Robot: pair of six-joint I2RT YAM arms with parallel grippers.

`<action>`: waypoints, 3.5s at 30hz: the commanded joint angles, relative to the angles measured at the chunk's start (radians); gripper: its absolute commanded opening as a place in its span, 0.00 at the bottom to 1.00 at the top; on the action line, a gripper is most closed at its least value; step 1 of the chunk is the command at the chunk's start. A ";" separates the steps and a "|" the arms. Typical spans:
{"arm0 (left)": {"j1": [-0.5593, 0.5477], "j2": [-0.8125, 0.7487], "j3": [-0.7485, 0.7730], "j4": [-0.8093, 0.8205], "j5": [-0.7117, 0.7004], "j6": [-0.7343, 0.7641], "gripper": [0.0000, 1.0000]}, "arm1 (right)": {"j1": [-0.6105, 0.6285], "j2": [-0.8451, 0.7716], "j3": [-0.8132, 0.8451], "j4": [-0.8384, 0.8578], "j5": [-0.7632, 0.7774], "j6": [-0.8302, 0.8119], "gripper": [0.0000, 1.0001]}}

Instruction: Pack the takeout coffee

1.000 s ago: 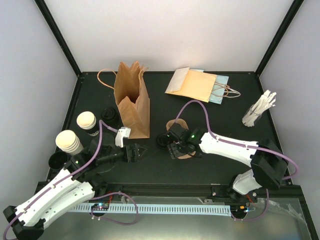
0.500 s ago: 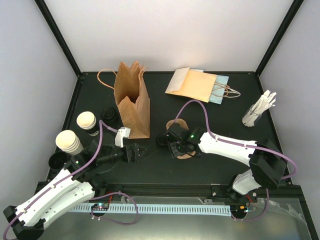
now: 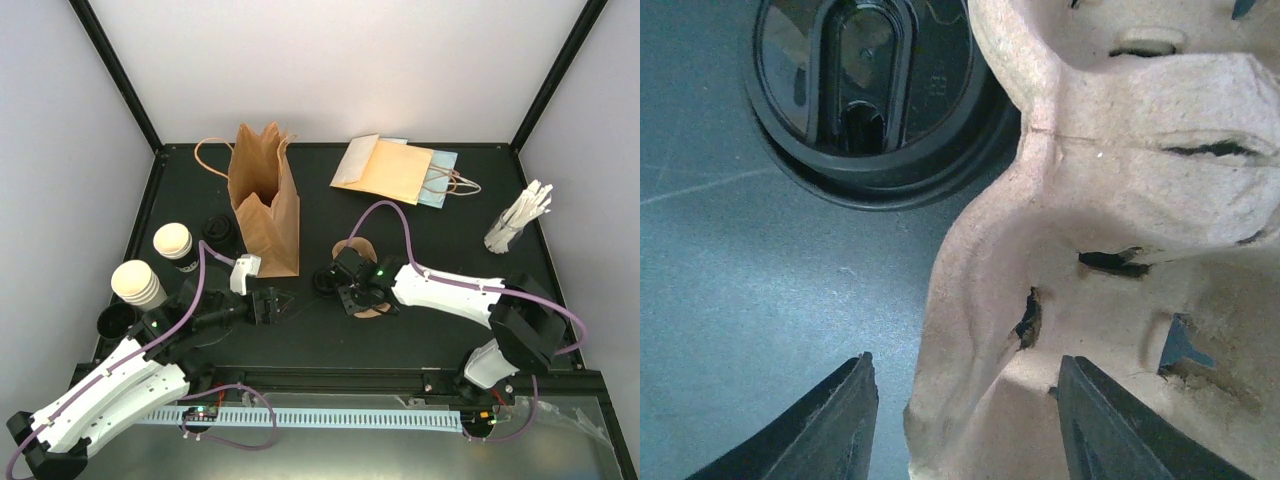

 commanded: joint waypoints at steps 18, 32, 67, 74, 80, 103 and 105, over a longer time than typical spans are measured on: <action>-0.008 0.001 -0.001 -0.012 -0.016 0.009 0.99 | 0.005 -0.038 -0.007 0.012 0.028 0.019 0.29; -0.008 0.009 -0.003 -0.003 -0.008 0.001 0.99 | 0.005 -0.119 0.004 -0.020 0.042 0.024 0.28; -0.008 0.027 -0.002 0.008 -0.002 -0.003 0.99 | 0.005 0.020 -0.028 0.055 0.035 0.020 0.24; -0.008 0.024 -0.001 0.008 -0.001 -0.007 0.99 | 0.004 -0.027 -0.020 0.024 0.052 0.022 0.20; -0.008 0.026 -0.003 0.009 -0.001 -0.008 0.99 | 0.004 -0.059 -0.014 0.000 0.059 0.021 0.20; -0.008 0.026 -0.023 0.027 0.012 -0.023 0.99 | 0.002 -0.168 0.015 -0.046 0.054 0.024 0.22; -0.008 0.026 -0.024 0.029 0.013 -0.023 0.99 | 0.000 -0.180 0.018 -0.047 0.049 0.025 0.22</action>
